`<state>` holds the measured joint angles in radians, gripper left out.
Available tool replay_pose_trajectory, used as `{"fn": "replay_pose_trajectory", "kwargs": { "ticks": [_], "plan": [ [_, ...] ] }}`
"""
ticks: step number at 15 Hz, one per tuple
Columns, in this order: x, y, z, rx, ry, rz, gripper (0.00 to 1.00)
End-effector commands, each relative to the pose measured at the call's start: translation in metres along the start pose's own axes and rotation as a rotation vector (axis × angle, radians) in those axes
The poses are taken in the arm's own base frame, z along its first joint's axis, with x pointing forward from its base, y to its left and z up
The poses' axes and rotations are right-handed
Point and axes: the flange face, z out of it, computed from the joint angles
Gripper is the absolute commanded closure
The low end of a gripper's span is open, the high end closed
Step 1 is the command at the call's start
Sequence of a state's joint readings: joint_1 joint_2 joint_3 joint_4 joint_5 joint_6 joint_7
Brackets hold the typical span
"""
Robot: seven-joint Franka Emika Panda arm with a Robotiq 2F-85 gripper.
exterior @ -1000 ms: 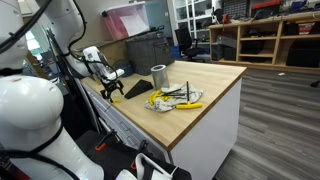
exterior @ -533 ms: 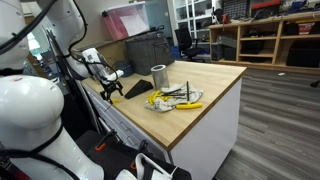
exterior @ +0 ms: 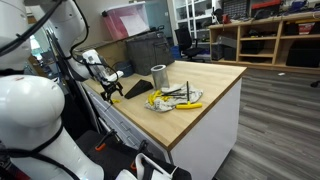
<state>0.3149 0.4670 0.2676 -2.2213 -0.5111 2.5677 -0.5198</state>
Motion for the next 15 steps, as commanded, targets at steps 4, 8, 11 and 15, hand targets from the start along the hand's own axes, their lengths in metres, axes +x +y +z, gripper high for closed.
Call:
{"fn": "replay_pose_trajectory", "kwargs": {
  "ticks": [4,8,11,15],
  "plan": [
    [0.0121,0.0032,0.0033,-0.018,-0.007,0.004,0.38],
    [0.0146,0.0041,0.0024,-0.016,-0.005,0.003,0.68],
    [0.0149,0.0063,0.001,-0.018,-0.001,0.005,0.91],
    [0.0085,0.0082,-0.0027,-0.02,0.006,0.02,0.96]
  ]
}}
